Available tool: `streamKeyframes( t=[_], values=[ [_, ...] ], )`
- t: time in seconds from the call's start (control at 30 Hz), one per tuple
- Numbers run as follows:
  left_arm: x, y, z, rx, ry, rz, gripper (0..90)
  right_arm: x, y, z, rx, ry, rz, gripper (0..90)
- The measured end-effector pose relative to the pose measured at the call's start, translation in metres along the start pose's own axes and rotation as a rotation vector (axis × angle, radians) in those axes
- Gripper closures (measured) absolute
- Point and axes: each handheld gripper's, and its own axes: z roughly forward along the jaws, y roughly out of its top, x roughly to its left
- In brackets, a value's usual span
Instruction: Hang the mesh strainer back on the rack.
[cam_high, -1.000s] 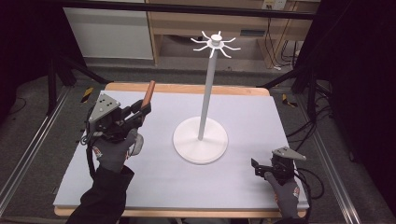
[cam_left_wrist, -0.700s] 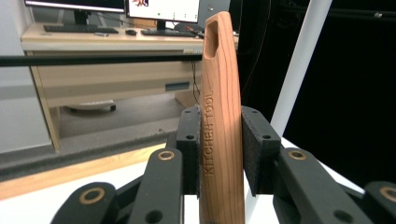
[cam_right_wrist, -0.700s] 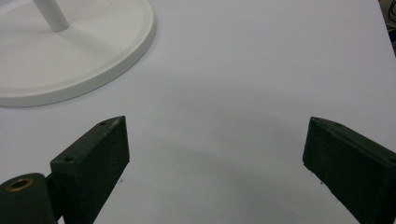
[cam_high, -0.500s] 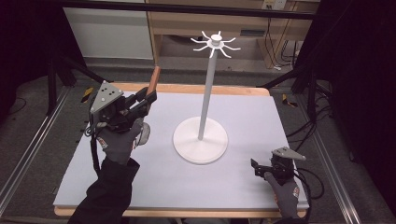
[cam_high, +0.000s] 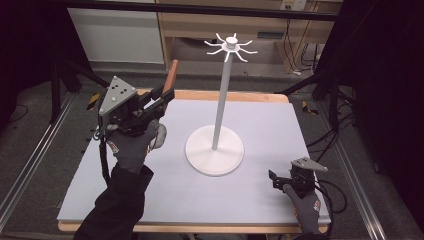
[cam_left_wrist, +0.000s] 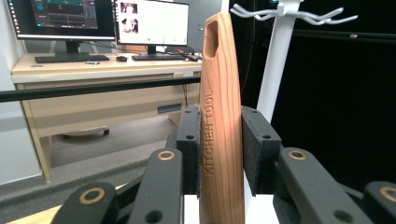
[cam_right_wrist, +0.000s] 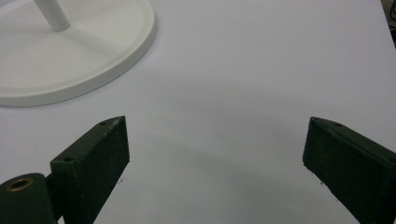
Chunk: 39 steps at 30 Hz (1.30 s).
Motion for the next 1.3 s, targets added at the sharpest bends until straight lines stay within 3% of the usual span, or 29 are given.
streamKeyframes(
  t=[0.43,1.3],
  values=[
    [-0.014,0.016,0.005,-0.033,-0.015,0.027,70.1,0.0,0.0,0.0,0.0,0.001,0.0,7.4],
    [-0.028,0.028,0.033,-0.02,-0.041,0.042,70.2,-0.001,0.0,0.0,0.0,0.005,0.004,7.4]
  ],
)
